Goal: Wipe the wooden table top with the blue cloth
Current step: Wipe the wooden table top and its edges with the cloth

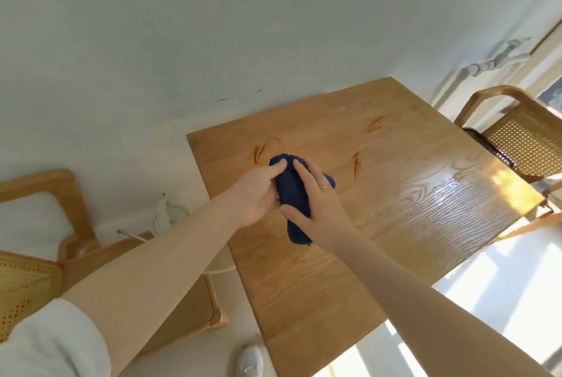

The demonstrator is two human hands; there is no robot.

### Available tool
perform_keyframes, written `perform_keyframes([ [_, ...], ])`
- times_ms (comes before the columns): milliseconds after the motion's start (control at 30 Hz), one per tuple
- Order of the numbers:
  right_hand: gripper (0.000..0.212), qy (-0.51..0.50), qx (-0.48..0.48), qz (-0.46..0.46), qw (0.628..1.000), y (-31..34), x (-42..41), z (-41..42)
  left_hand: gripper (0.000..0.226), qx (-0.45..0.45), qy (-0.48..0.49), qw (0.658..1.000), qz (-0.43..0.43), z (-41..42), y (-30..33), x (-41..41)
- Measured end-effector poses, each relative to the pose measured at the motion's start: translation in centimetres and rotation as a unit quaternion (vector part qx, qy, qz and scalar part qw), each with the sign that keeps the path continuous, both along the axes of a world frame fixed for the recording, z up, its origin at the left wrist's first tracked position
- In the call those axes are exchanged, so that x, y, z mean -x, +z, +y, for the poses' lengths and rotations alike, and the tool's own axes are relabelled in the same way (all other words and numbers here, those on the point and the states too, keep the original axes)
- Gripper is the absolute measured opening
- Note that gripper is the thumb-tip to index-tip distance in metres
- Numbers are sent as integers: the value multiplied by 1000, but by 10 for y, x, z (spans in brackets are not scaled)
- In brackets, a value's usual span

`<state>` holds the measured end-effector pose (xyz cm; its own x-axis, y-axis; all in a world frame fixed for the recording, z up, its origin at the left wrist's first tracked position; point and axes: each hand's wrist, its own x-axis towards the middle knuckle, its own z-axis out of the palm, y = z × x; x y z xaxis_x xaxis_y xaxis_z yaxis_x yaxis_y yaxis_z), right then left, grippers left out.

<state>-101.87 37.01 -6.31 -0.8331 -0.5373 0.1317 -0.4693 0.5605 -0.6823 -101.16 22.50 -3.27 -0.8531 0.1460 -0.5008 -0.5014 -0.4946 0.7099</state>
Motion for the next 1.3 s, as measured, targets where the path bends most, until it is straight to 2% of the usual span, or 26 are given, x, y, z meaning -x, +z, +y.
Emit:
perform_keyframes([
  [100, 73, 22, 41, -38, 998, -14, 27, -15, 34, -13, 37, 999, -13, -11, -8, 20],
  [200, 66, 67, 40, -62, 995, -29, 62, -33, 33, -19, 101, 995, -14, -24, -23, 39],
  [267, 60, 100, 42, -80, 991, -38, 85, -45, 33, 20, 141, 990, -7, -32, -36, 50],
  [333, 56, 123, 37, -95, 987, -45, 107, -56, 35, 131, 179, 975, -15, -41, -54, 59],
  [433, 56, 135, 36, -130, 982, -48, 138, -74, 42, 375, 193, 903, -77, -60, -81, 59],
  [500, 52, 159, 62, -111, 979, -47, 155, -91, 65, 555, 48, 825, -96, -74, -102, 51],
  [533, 48, 173, 63, -76, 980, -46, 162, -102, 87, 615, -50, 778, -116, -78, -113, 46],
  [567, 45, 185, 64, -40, 980, -47, 169, -114, 107, 648, -124, 738, -141, -82, -121, 44],
  [633, 43, 210, 33, 38, 976, -54, 177, -138, 129, 674, -175, 700, -161, -89, -128, 45],
  [700, 45, 276, -92, 122, 949, -72, 177, -159, 138, 700, -160, 678, -155, -94, -132, 49],
  [733, 48, 325, -178, 144, 917, -85, 175, -165, 143, 713, -149, 667, -158, -97, -135, 50],
  [800, 54, 401, -281, 155, 858, -111, 172, -170, 149, 724, -138, 651, -181, -100, -138, 51],
  [833, 55, 412, -290, 163, 849, -122, 173, -171, 151, 726, -135, 646, -192, -102, -141, 50],
  [900, 57, 398, -282, 183, 854, -133, 179, -180, 152, 736, -139, 635, -189, -103, -145, 49],
  [1067, 52, 332, -302, 180, 875, -142, 214, -235, 151, 751, -181, 624, -116, -113, -149, 55],
  [1200, 51, 307, -309, 187, 881, -145, 242, -265, 153, 741, -177, 641, -91, -119, -154, 56],
  [1300, 50, 313, -304, 199, 878, -142, 233, -250, 152, 732, -163, 656, -85, -116, -153, 53],
])
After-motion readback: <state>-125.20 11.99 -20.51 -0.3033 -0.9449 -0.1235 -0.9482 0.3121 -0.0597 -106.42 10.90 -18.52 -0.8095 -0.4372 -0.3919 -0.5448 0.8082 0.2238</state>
